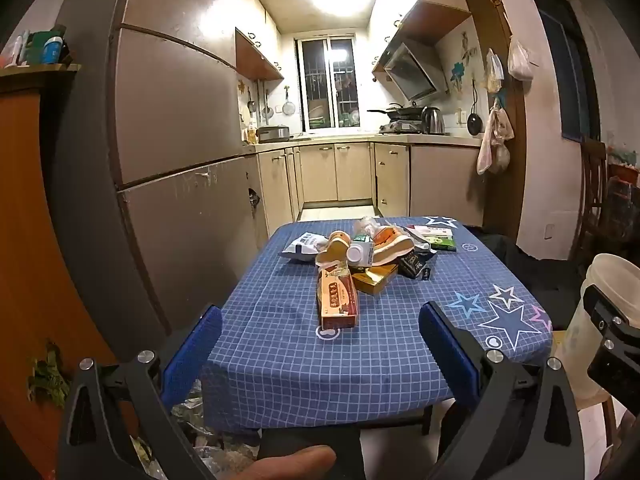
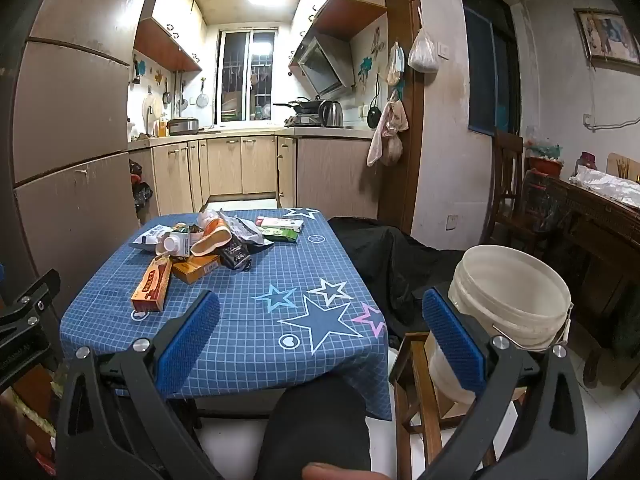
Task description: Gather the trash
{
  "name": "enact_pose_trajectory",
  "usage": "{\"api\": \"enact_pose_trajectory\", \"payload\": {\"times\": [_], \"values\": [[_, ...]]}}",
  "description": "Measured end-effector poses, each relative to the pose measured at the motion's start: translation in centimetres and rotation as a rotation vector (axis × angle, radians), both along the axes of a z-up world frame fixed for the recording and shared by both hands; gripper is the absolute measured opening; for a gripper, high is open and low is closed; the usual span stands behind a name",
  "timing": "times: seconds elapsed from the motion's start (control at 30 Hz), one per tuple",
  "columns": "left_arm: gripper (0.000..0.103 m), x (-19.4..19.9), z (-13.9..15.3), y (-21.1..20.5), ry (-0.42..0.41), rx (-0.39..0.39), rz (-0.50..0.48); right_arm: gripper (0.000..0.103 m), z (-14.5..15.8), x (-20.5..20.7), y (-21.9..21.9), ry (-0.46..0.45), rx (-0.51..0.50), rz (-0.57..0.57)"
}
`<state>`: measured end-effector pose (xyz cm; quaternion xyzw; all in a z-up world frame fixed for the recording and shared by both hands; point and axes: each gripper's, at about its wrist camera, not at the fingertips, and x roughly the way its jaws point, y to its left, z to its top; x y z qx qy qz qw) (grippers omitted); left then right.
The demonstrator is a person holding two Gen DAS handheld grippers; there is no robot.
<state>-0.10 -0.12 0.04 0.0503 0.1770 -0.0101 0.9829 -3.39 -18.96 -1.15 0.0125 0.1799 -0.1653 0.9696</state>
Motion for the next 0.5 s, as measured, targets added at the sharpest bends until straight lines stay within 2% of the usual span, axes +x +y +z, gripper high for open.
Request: {"api": "enact_pose_trajectory", "payload": {"times": [0.27,0.5], "values": [[0.098,-0.53,0.14,-0.34,-0.015,0.006,-0.009,0.098,0.07,-0.04,-0.05,0.004,0.005,0.001],[0.098,0.08,0.07,-0.08,0.006,0.007,0.002,0.098,0.10,0.09,0.02,0.010,0.004,0.001]]}}
